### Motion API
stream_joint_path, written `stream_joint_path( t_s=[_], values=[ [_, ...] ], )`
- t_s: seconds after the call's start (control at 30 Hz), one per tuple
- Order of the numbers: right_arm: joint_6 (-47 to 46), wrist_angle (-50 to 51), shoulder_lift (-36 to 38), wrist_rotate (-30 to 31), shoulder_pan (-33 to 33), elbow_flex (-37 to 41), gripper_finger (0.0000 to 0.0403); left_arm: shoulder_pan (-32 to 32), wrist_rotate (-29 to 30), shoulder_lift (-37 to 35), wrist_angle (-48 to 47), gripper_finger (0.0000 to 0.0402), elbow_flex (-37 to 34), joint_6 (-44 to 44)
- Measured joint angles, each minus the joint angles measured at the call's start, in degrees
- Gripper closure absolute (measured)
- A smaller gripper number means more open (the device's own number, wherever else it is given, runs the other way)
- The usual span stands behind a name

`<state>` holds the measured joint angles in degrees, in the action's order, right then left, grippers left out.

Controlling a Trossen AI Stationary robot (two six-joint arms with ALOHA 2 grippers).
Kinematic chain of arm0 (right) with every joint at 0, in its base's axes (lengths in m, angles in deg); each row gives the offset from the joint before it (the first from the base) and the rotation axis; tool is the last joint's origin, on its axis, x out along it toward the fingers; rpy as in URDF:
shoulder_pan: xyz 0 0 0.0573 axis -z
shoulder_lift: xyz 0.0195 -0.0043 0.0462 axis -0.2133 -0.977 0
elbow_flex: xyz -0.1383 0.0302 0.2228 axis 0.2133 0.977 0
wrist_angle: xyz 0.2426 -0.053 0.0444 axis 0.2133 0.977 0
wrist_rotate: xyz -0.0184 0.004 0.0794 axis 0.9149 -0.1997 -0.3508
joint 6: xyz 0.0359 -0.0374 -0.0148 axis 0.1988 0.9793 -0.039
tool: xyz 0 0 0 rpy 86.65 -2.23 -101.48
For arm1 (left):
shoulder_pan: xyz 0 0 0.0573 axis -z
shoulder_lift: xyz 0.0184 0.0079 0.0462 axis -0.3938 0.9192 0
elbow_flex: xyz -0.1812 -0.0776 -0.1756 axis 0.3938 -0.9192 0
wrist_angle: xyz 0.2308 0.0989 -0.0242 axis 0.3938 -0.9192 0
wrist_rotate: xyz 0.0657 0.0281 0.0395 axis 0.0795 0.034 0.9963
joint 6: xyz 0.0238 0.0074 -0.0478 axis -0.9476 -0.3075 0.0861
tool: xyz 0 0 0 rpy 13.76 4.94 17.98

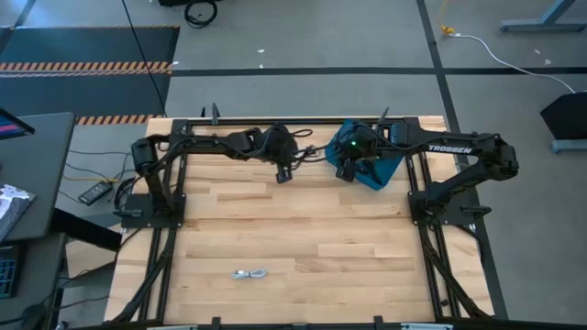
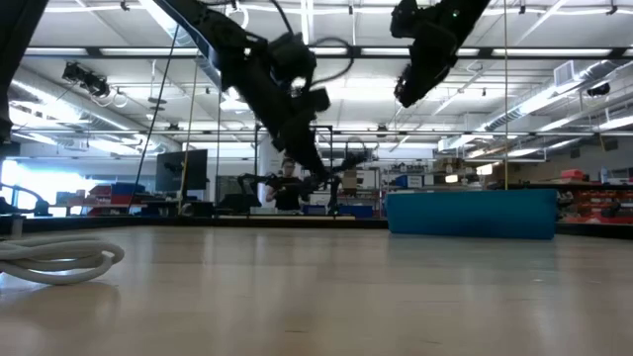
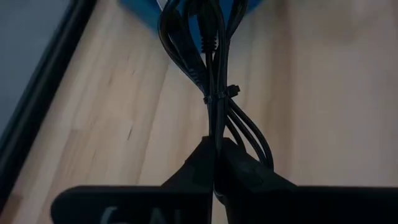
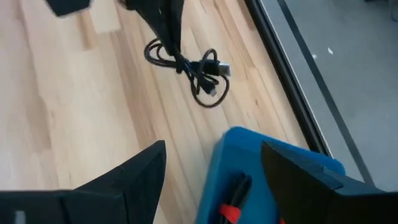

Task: Pick and place USB-C Cables
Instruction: Put the black charger cable into the bin

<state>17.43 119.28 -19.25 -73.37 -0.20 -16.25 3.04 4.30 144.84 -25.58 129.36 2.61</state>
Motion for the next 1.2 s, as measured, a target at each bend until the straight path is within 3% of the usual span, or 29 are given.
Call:
stream_joint_path(
  t_s=[0.23,0.43,0.63,0.9,1.03,1.17,1.2],
  values=[
    [1.48,-7.54,0.01,-0.90,-1.47,1.74,0.0135,2.88,-0.82,-2.97,5.17,0.0388,-0.02,0.50],
    [3.88,-10.76,0.02,4.74,-1.86,2.25,0.0135,5.03,-0.99,-3.63,5.09,0.0388,0.00,0.43],
    [4.50,-11.84,-1.24,-0.84,-1.92,2.24,0.0135,6.28,-0.95,-3.68,7.19,0.0388,0.00,0.41],
    [4.50,-11.47,-6.22,1.87,-2.02,2.25,0.0144,6.66,-0.88,-3.72,7.03,0.0388,0.00,0.39],
    [5.76,-9.93,-7.39,5.76,-2.29,2.25,0.0210,6.57,-0.67,-3.72,6.79,0.0386,0.00,0.43],
    [7.76,-8.37,-7.49,3.39,-2.28,2.25,0.0357,6.61,-0.77,-3.72,6.62,0.0357,0.00,0.72],
    [8.34,-8.29,-7.39,2.86,-2.40,2.25,0.0376,6.61,-0.76,-3.72,6.53,0.0346,0.00,0.72]
  ],
)
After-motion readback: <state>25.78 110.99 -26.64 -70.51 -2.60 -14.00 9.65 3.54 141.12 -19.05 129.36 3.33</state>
